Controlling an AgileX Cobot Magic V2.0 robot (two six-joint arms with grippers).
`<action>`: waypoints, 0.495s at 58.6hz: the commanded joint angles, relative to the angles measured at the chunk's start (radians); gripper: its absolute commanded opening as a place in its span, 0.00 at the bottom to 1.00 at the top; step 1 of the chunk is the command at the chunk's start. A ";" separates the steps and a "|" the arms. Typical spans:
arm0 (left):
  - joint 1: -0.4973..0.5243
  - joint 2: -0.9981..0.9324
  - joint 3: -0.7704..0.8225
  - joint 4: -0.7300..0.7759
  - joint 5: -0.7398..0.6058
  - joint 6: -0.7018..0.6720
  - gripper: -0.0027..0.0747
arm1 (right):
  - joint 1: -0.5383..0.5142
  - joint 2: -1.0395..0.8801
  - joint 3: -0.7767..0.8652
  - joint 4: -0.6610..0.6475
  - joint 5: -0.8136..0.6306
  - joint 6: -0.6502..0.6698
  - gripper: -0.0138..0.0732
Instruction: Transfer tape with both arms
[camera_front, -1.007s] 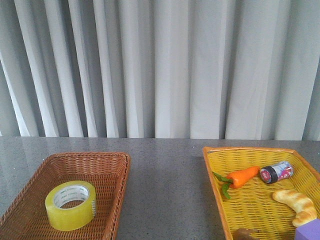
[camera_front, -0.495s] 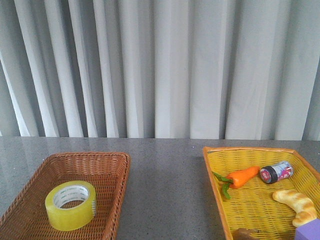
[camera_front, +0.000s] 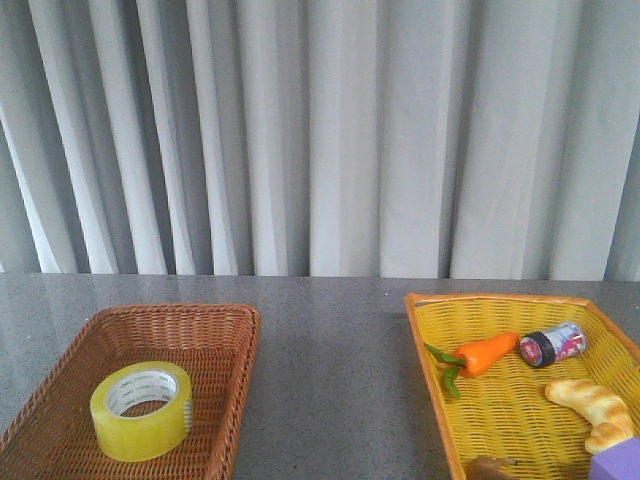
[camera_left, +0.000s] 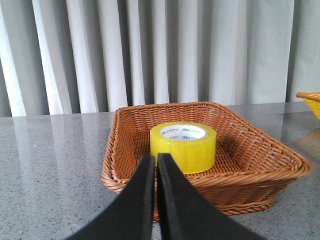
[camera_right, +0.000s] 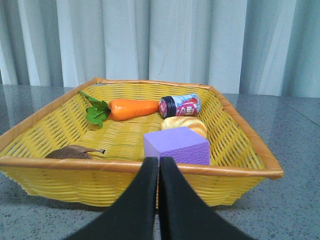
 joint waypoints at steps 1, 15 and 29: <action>-0.001 -0.014 -0.010 -0.009 -0.077 -0.001 0.03 | -0.006 -0.009 0.004 0.000 -0.074 0.003 0.15; -0.001 -0.014 -0.010 -0.009 -0.077 -0.001 0.03 | -0.006 -0.009 0.004 0.000 -0.067 0.001 0.15; -0.001 -0.014 -0.010 -0.009 -0.077 -0.001 0.03 | -0.006 -0.009 0.004 0.000 -0.067 0.001 0.15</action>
